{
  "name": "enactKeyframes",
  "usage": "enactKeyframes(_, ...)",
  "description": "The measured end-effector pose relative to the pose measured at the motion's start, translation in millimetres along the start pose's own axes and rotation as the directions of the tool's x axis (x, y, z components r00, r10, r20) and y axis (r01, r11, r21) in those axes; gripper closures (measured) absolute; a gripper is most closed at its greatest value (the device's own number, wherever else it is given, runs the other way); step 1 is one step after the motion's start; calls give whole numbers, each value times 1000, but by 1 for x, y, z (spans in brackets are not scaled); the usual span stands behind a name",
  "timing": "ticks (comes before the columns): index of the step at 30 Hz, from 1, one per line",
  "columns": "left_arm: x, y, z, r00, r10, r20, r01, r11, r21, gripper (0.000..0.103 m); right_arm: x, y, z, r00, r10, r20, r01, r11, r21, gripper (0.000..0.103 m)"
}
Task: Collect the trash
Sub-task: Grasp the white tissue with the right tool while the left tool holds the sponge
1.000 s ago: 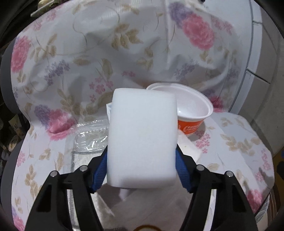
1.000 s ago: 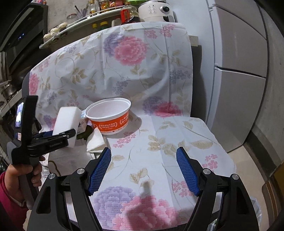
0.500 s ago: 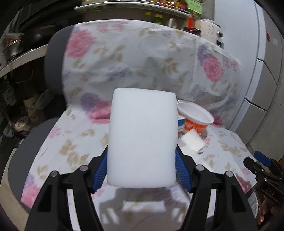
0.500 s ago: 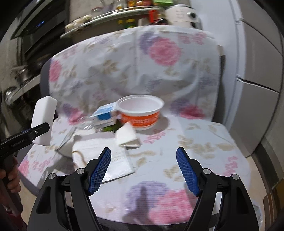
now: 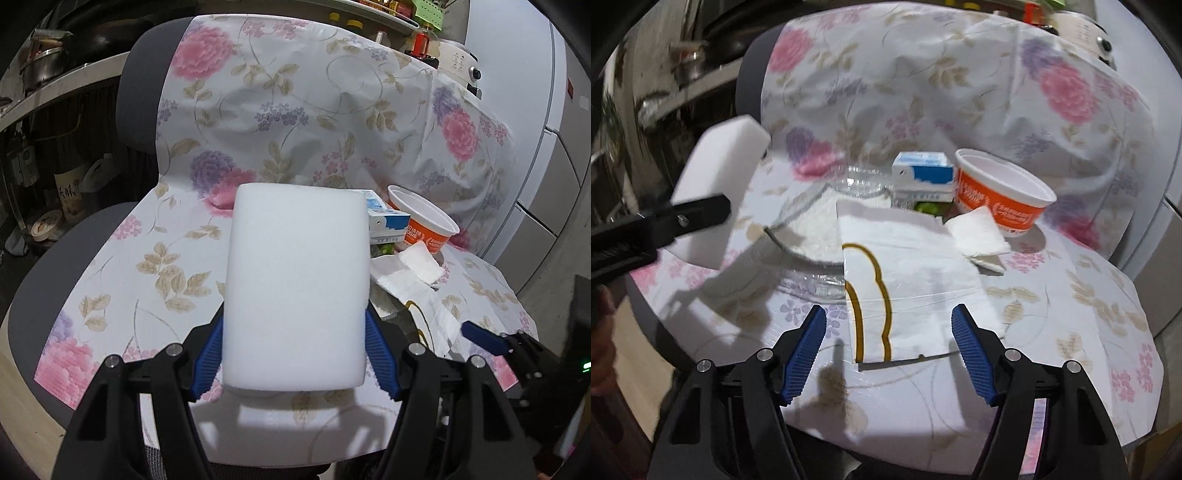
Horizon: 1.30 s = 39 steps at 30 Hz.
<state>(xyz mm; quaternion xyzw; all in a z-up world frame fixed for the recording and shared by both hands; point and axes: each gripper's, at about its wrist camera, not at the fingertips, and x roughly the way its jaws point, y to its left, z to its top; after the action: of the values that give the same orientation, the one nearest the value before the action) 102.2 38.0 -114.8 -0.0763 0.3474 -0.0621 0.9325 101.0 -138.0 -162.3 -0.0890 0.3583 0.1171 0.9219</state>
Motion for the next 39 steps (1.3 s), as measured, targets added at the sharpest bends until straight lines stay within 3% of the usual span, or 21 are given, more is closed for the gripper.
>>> enactKeyframes(4,2,3,-1,1000,-8,-1,8,1000,-8,37,16,8,-1,996,-87,-14,87,995,-42,42)
enactKeyframes(8,3,2,-1,1000,-12,0,12,1000,-9,37,21,18,1,986,-165,26,167,981,-99,48)
enactKeyframes(11,2,0,-1,1000,-17,5,17,1000,-6,37,19,22,1,979,-197,47,201,972,-125,69)
enactKeyframes(13,0,-1,0,1000,-17,9,17,1000,-3,37,10,18,3,979,-189,83,197,974,-107,99)
enactKeyframes(19,-11,-7,8,999,-33,40,33,999,0,37,-45,-22,25,969,-109,221,106,994,26,102)
enactKeyframes(25,-21,-35,10,992,-111,66,108,993,37,37,-73,-78,32,969,-34,244,-11,983,182,102)
enactKeyframes(32,-22,-81,5,976,-215,44,210,972,102,37,-98,-115,16,963,-87,255,16,963,270,102)
enactKeyframes(39,-24,-138,-5,947,-320,23,310,931,194,37,-132,-155,-9,948,-168,269,64,932,356,102)
